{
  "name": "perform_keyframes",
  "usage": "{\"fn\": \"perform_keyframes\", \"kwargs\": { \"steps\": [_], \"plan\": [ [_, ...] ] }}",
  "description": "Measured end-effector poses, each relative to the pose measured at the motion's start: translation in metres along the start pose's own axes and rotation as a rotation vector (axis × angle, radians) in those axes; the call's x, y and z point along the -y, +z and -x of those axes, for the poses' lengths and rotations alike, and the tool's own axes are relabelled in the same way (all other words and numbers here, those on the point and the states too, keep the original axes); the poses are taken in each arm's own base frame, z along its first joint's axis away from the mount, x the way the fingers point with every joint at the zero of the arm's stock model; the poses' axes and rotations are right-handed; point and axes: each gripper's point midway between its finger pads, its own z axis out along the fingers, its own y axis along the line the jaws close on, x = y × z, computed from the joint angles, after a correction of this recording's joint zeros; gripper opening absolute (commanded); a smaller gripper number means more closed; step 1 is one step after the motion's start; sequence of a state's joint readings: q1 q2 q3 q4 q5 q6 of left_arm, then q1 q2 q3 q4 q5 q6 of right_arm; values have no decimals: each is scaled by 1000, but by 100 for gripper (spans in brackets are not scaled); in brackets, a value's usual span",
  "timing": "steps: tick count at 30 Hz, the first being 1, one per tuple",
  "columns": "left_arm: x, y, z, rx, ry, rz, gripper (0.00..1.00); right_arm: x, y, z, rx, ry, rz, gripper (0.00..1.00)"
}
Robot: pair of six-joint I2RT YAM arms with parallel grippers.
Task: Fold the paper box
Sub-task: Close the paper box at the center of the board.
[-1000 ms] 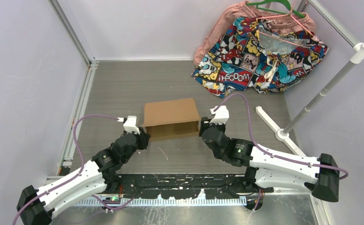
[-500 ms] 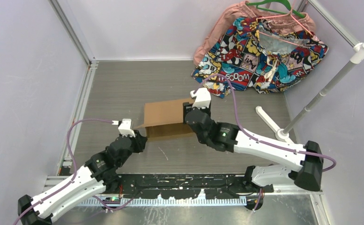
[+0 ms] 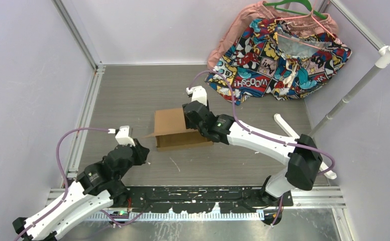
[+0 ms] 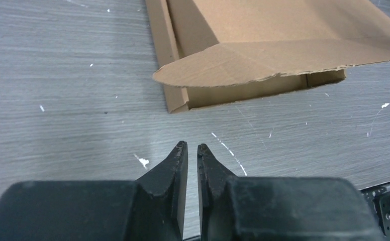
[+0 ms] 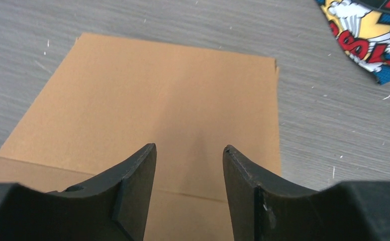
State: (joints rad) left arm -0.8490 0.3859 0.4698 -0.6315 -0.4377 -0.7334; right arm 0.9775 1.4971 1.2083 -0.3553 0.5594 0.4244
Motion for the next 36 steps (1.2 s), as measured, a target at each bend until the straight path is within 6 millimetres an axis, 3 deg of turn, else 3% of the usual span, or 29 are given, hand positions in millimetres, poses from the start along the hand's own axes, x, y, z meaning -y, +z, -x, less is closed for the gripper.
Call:
{"fn": "perform_keyframes", "kwargs": {
  "steps": [4,8,11,15,22,29,36],
  "plan": [
    [-6,-13,3,-6,-32,15,12,-6,2,-11,-41,-10,31,54],
    [-2,-29,21,20,-61,4,10,-9,4,-26,-74,-2,55,54],
    [5,-37,38,40,-78,-4,10,-5,8,-51,-119,-9,57,54],
    [12,-37,46,33,-78,5,10,5,11,-89,-194,-27,43,54],
    [17,-19,36,-29,-41,47,10,11,15,-115,-226,-24,42,54],
    [27,16,17,-85,-10,69,10,13,23,-118,-230,-7,45,54],
    [20,48,-16,-139,37,108,10,7,34,-115,-196,20,61,55]
  ]
}}
